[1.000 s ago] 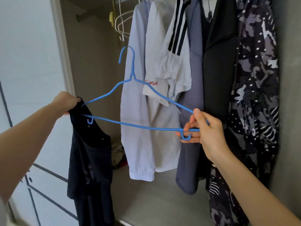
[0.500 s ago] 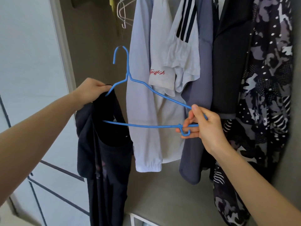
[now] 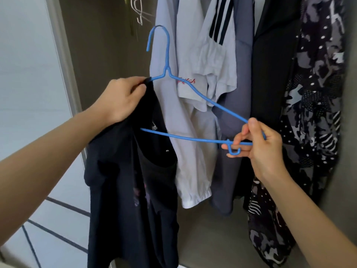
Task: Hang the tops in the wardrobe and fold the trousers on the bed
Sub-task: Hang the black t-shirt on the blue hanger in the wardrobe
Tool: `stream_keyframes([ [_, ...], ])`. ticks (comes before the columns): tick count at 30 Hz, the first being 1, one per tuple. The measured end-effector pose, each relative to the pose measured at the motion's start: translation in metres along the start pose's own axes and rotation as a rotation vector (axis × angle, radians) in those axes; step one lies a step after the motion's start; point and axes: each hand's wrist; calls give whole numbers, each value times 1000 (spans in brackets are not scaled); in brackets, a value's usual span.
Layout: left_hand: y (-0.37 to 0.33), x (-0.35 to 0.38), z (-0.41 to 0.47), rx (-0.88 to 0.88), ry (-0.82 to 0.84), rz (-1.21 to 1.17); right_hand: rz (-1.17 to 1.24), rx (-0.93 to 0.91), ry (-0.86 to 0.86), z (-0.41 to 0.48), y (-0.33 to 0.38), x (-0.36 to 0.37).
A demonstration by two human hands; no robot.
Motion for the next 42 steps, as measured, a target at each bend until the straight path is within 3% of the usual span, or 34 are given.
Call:
stream_keyframes([
  [1, 3, 0, -1, 96, 1, 178, 8, -7, -9, 0, 2, -3],
  [3, 15, -4, 4, 119, 0, 338, 28, -6, 2, -1, 3, -7],
  [6, 23, -3, -1, 127, 72, 151, 23, -2, 28, -1, 1, -8],
  [10, 19, 6, -15, 56, 33, -27, -38, -14, 13, 1, -6, -11],
  [17, 16, 7, -28, -20, 0, -131, -239, -46, 12, 4, -24, -8],
  [19, 15, 8, -30, -43, 4, -94, -484, -185, -58, 8, -31, -8],
  [22, 15, 12, -34, -58, 14, -23, -976, -541, -203, 2, -35, 6],
  [25, 10, 14, -39, -67, -15, -10, -1022, -730, -97, -22, -39, 45],
  [29, 4, 14, -45, -75, -27, -26, -735, -413, 306, -42, -61, 85],
  [31, 3, 12, -48, -78, -35, -39, -731, -221, 527, -46, -71, 97],
  [35, 5, 4, -54, -114, -51, -103, -830, -97, 865, -57, -89, 108],
  [37, 8, -2, -59, -142, -63, -159, -819, -41, 912, -58, -100, 105],
  [41, 13, -14, -67, -182, -89, -218, -704, -194, 613, -42, -113, 95],
  [42, 13, -16, -68, -183, -93, -227, -682, -216, 605, -39, -113, 95],
])
Point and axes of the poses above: each hand's wrist, its own z-axis towards the middle knuckle, its own x-axis out of the palm, y = z × x, and after that the axes turned 8 degrees about y, right-handed
